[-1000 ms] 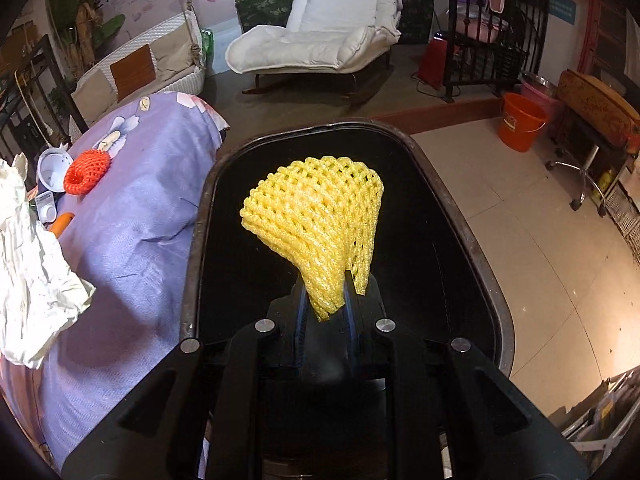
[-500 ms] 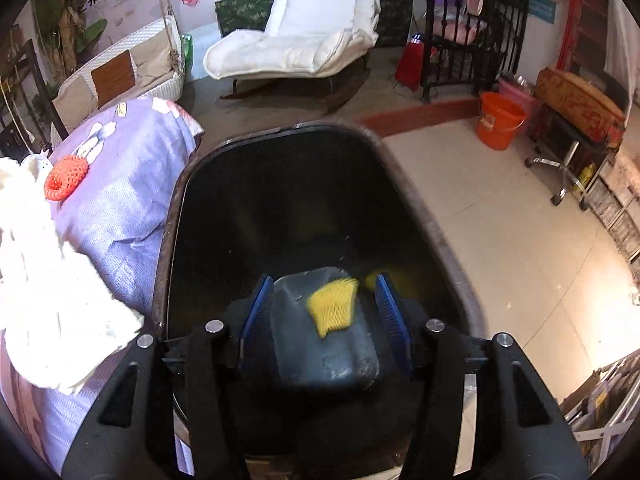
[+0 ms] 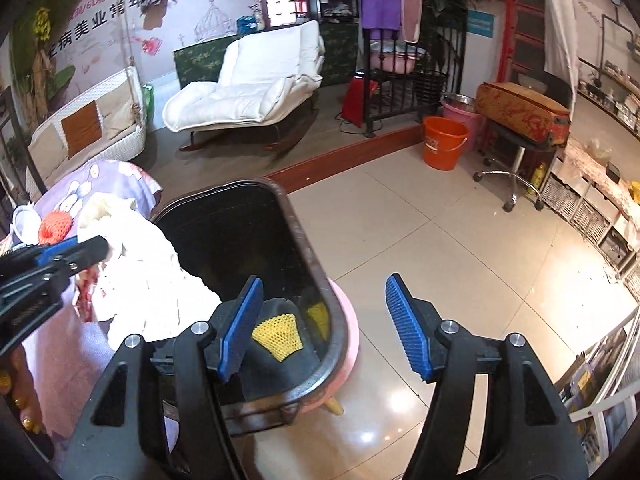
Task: Collect trash
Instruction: 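Open both tools to drop the net and bag into the bin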
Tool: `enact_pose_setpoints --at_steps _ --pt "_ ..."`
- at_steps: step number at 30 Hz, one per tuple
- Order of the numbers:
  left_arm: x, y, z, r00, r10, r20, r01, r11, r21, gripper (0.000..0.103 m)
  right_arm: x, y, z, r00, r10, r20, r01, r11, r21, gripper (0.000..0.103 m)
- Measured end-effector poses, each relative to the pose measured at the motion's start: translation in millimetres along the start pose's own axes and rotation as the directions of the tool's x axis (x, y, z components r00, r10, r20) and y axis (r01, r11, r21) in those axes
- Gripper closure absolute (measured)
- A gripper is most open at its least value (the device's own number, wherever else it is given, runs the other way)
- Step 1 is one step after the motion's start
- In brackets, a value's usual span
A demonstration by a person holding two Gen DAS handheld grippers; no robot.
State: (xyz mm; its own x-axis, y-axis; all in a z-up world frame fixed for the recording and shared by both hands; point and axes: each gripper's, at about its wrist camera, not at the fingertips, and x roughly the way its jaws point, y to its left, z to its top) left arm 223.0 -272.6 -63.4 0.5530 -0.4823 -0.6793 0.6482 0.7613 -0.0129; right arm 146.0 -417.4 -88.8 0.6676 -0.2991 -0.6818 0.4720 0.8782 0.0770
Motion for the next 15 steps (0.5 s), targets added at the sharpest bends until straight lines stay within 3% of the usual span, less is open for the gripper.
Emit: enact_pose_setpoints --at_steps 10,13,15 --pt "42 -25 -1 0.995 -0.014 -0.094 0.020 0.998 0.060 0.078 1 -26 0 0.999 -0.028 -0.015 0.029 0.997 0.065 0.034" --pt "50 -30 -1 0.993 -0.013 -0.117 0.023 0.996 0.081 0.059 1 -29 -2 0.999 -0.030 -0.016 0.032 0.997 0.077 0.033" --pt "50 -34 -1 0.993 -0.014 -0.114 0.025 0.995 0.097 0.034 1 -29 -4 0.999 -0.033 -0.018 0.034 0.996 0.083 0.032"
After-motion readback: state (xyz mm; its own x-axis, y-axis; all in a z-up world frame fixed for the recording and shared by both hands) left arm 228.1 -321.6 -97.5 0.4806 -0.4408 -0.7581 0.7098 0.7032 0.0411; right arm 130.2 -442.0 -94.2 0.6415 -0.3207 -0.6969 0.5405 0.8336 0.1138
